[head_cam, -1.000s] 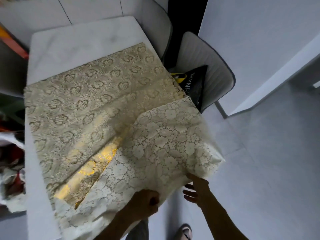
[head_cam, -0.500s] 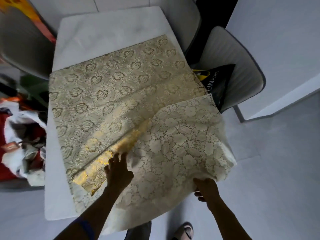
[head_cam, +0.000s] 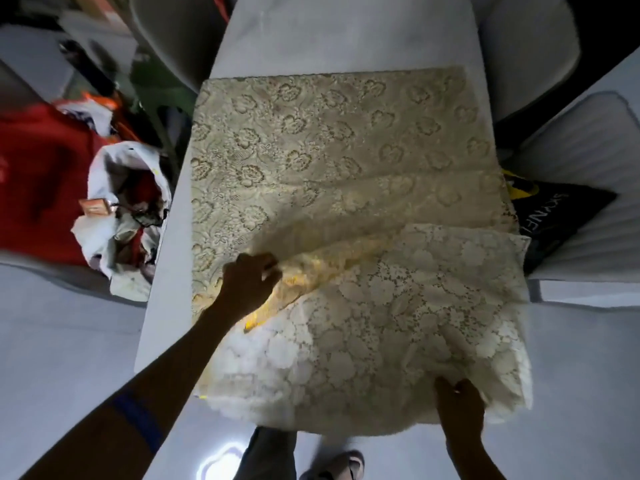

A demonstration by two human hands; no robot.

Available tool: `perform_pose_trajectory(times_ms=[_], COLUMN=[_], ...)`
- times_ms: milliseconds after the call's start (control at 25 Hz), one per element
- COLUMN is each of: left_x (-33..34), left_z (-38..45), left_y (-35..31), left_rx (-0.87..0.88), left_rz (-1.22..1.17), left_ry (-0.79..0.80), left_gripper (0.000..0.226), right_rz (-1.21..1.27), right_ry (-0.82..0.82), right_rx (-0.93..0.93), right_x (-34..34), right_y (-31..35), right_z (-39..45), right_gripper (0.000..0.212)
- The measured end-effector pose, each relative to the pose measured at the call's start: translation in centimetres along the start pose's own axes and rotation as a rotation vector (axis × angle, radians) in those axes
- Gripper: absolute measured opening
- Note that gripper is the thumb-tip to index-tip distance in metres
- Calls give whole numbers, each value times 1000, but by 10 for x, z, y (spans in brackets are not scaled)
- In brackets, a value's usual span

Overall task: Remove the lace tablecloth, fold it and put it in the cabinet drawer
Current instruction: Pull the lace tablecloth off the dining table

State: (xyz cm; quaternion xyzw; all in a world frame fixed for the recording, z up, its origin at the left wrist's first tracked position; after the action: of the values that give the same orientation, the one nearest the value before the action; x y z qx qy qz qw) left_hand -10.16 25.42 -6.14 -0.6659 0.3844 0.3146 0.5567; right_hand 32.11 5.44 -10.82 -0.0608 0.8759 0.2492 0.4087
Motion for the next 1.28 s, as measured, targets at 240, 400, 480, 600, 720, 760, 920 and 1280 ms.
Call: perform_pose_trajectory(times_ms=[240, 400, 480, 600, 720, 760, 920, 1280], left_x=[-130, -48, 6, 43, 41, 42, 82, 70], left_z=[124, 78, 6, -70, -88, -95, -147, -209], left_y=[-2, 55, 80, 90, 99, 110, 107, -123], left_rx=[-103, -326, -389, -359, -451, -573, -1021, -396], left_rz=[-170, -164, -119, -3, -114, -214, -879, -1000], left_ry=[-451, -95, 54, 40, -76, -112, -34, 424], left_gripper=[22, 65, 76, 85, 94, 92, 39, 33], right_rz=[654, 860, 914, 994, 1068, 1058, 1073, 1469], right_ry=[-45, 131, 349, 599, 582, 551, 448, 229], right_rx=[185, 562, 676, 533, 400, 404, 444, 290], right_x=[13, 68, 106, 140, 138, 134, 103, -87], right_y=[28, 15, 12, 36, 64, 66, 60, -68], right_z=[-5, -45, -75, -91, -90, -90, -91, -69], right_gripper=[47, 74, 74, 54, 57, 56, 42, 39])
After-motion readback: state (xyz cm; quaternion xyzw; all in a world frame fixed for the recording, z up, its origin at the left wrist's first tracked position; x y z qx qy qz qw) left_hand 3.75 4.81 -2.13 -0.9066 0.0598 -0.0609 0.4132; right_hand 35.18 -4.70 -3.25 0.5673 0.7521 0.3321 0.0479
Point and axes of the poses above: each hand's wrist, its own z-axis towards the middle knuckle, its own x-axis out of the palm, y = z × x, the point moved 9 cm from there along z, towards the middle knuckle, and after that the axes turned 1 degree about z, right-handed, at the moved point
